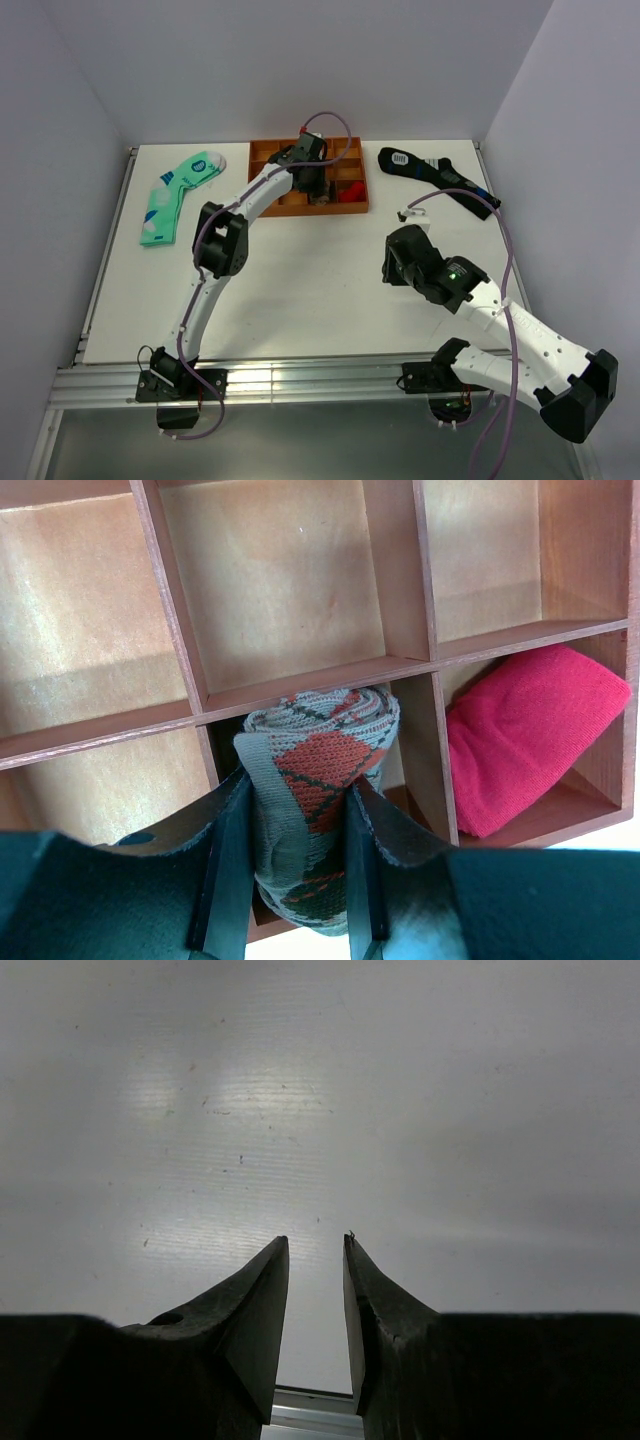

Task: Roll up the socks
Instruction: Place the sock in the storage box.

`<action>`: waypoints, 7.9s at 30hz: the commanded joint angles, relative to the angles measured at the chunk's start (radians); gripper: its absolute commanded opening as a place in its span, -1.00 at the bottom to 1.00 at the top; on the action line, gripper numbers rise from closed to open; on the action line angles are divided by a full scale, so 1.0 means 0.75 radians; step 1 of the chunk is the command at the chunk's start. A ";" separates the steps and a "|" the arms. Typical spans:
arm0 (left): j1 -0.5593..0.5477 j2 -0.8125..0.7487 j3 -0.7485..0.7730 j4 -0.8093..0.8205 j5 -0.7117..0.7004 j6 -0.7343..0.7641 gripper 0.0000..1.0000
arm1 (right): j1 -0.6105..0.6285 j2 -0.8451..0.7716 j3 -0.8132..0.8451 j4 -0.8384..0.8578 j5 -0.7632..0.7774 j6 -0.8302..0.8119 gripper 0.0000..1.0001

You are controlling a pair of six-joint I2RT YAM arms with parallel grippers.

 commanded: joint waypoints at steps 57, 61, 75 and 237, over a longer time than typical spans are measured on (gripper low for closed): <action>-0.078 0.312 -0.337 -0.630 -0.279 0.259 -0.99 | 0.018 0.075 -0.010 0.027 -0.092 -0.012 -0.34; -0.084 0.302 -0.353 -0.624 -0.246 0.265 -1.00 | 0.018 0.081 -0.010 0.027 -0.092 -0.008 -0.34; -0.104 0.228 -0.508 -0.613 -0.107 0.312 -0.99 | 0.027 0.093 -0.026 0.042 -0.118 0.000 -0.35; -0.055 -0.365 -0.380 -0.039 -0.353 0.021 0.39 | 0.035 0.134 -0.057 0.081 -0.112 0.008 -0.37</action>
